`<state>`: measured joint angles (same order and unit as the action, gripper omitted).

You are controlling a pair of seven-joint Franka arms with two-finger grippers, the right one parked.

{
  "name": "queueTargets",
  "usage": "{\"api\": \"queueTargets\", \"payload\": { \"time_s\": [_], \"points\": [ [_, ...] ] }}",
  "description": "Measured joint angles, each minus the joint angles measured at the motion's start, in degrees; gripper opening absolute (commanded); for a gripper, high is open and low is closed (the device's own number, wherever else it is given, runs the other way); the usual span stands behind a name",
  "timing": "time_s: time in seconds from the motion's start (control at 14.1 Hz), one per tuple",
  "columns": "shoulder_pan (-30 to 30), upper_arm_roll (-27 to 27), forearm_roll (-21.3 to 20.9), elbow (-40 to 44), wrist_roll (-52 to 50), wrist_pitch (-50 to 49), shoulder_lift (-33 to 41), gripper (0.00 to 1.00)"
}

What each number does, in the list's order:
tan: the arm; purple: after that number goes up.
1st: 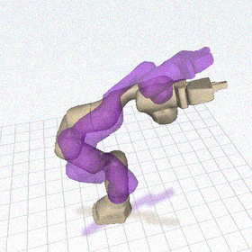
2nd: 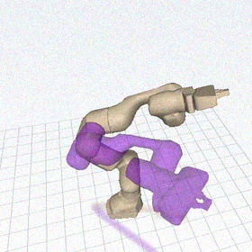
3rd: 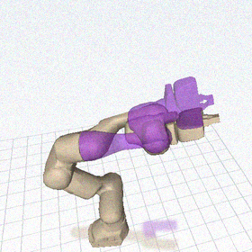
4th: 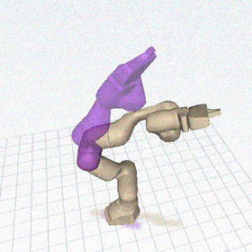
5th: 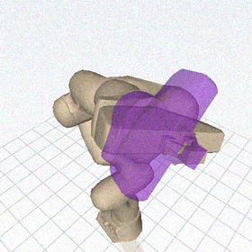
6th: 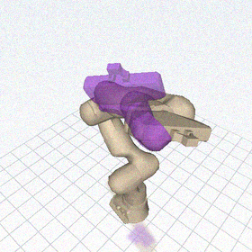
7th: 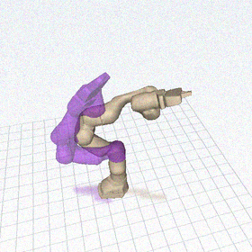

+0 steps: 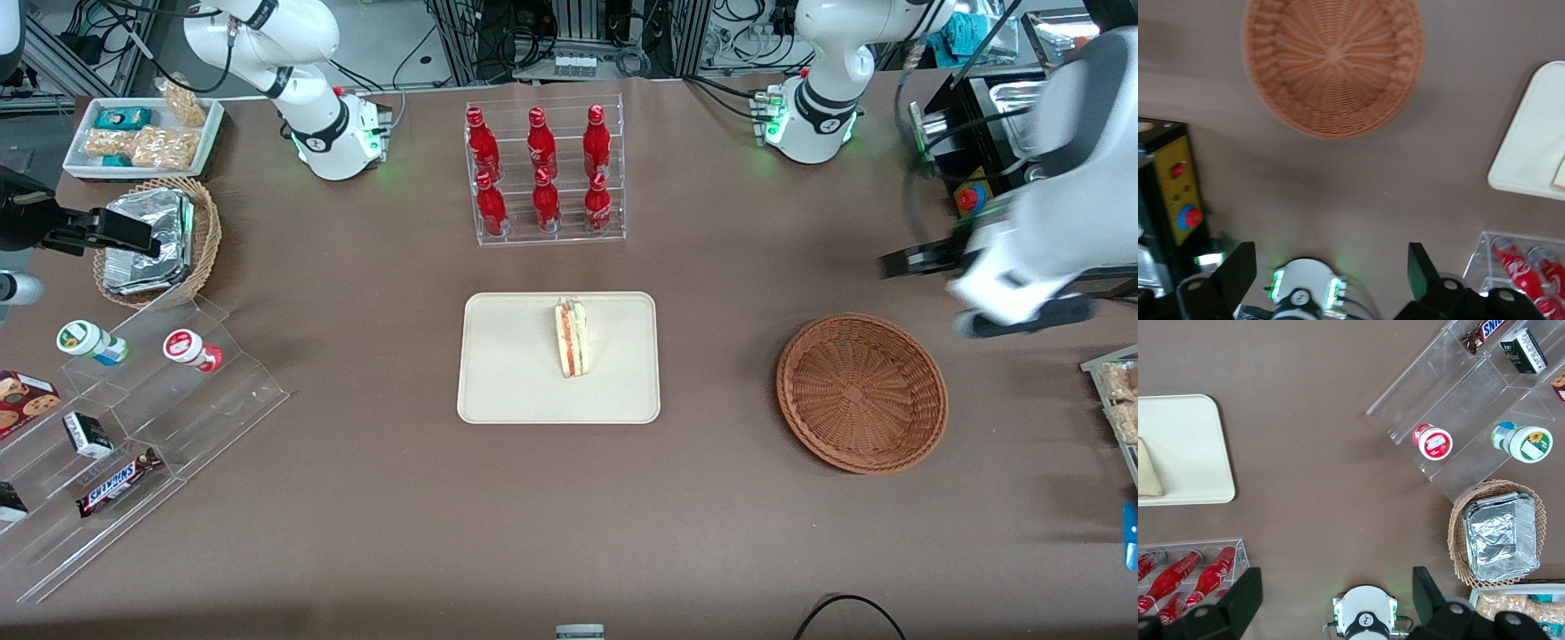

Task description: Place sandwich from basket to tray

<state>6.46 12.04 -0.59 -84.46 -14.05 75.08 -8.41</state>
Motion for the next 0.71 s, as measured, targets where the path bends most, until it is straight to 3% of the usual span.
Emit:
{"api": "queueTargets", "payload": {
  "time_s": [0.14,0.5,0.71],
  "points": [
    [2.5,0.0,0.0,0.2,2.7,-0.5,1.8,1.00],
    [1.7,1.9,0.3,3.0,2.5,-2.8,2.0,1.00],
    [1.7,4.5,0.3,4.3,-3.1,-2.9,2.0,1.00]
  ]
}}
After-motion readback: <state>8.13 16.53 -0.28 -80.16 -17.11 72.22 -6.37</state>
